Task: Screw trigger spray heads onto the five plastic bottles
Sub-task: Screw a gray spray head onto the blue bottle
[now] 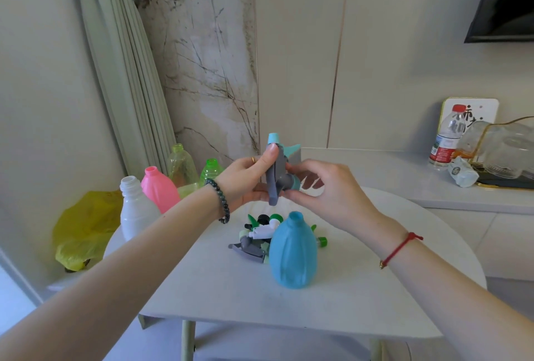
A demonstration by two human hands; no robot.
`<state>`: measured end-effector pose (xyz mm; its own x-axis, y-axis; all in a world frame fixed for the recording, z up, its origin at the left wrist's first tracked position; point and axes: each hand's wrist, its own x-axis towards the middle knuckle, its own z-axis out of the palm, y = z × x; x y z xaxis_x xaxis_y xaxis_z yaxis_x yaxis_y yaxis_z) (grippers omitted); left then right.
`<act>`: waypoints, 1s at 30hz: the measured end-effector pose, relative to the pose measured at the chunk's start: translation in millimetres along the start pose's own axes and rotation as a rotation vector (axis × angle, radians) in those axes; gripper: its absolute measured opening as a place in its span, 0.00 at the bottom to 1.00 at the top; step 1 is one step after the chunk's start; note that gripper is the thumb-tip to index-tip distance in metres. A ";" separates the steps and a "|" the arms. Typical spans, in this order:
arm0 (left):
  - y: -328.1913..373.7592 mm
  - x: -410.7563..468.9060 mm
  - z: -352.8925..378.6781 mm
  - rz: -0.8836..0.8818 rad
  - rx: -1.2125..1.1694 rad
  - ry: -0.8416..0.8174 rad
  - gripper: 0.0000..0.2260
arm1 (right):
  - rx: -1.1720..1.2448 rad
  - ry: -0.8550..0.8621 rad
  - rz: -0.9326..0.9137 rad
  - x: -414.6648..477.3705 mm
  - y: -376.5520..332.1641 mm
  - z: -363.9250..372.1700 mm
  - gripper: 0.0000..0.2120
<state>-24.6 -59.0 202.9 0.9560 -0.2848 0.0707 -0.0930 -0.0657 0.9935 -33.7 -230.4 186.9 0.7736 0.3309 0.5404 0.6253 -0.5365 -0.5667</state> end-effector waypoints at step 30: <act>-155.6 -6.3 21.3 -0.049 0.315 -0.049 0.38 | 0.672 0.267 0.279 6.4 37.2 -11.8 0.04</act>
<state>-22.1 -67.3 45.9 0.9477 -0.3191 0.0111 -0.1359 -0.3716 0.9184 -6.7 -257.4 176.7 0.9140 0.0086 0.4057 0.4050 0.0420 -0.9133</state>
